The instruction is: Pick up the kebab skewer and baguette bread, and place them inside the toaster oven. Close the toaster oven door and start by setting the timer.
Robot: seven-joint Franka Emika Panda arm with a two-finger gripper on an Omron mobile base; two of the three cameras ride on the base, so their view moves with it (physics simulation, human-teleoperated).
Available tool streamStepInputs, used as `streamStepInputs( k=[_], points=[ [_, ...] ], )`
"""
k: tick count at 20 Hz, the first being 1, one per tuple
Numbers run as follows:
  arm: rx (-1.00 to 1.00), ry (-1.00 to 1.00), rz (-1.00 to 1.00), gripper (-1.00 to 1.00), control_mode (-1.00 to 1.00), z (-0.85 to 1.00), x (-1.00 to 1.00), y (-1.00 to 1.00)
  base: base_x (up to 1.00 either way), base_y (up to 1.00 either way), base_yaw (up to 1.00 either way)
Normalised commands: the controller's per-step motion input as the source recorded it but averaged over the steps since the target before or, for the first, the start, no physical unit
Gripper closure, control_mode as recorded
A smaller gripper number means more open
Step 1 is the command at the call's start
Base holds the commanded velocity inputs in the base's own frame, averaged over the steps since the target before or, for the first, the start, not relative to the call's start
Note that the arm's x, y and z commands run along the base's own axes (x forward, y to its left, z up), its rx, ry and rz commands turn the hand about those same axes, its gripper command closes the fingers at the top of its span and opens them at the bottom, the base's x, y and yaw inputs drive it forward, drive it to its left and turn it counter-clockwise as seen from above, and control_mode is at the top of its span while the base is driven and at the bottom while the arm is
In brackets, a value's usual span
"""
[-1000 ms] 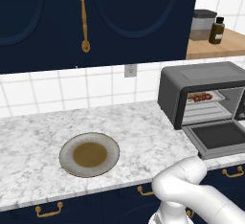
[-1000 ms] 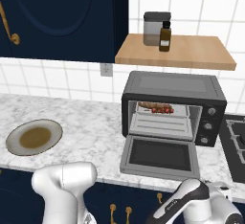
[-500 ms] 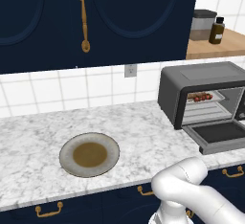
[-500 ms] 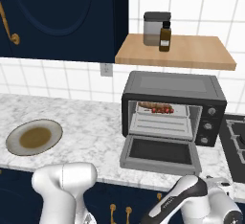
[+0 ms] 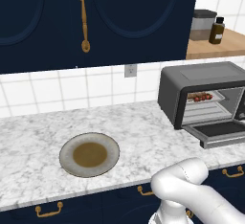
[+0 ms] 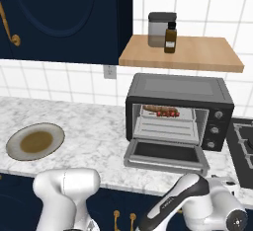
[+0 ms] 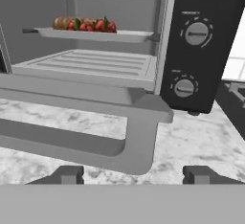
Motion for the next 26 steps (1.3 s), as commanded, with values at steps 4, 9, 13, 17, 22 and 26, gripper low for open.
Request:
streamStepInputs(
  k=[4, 9, 13, 17, 22, 26],
  points=[
    [0.01, 0.0, 0.0, -1.0, -1.0, 0.35, 0.37, 0.4, 0.0, 0.0, 0.0],
    [0.01, 0.0, 0.0, -1.0, -1.0, 0.37, 0.42, 0.39, 0.0, 0.0, 0.0],
    [0.0, 0.0, 0.0, -1.0, -1.0, 0.33, 0.44, 0.45, 0.0, 0.0, 0.0],
    [0.0, 0.0, 0.0, -1.0, -1.0, 0.29, 0.52, 0.53, 0.0, 0.0, 0.0],
    [0.0, 0.0, 0.0, -1.0, -1.0, 0.25, 0.61, 0.52, 0.0, 0.0, 0.0],
    [0.0, 0.0, 0.0, -1.0, -1.0, 0.22, 0.68, 0.5, 0.0, 0.0, 0.0]
  ],
)
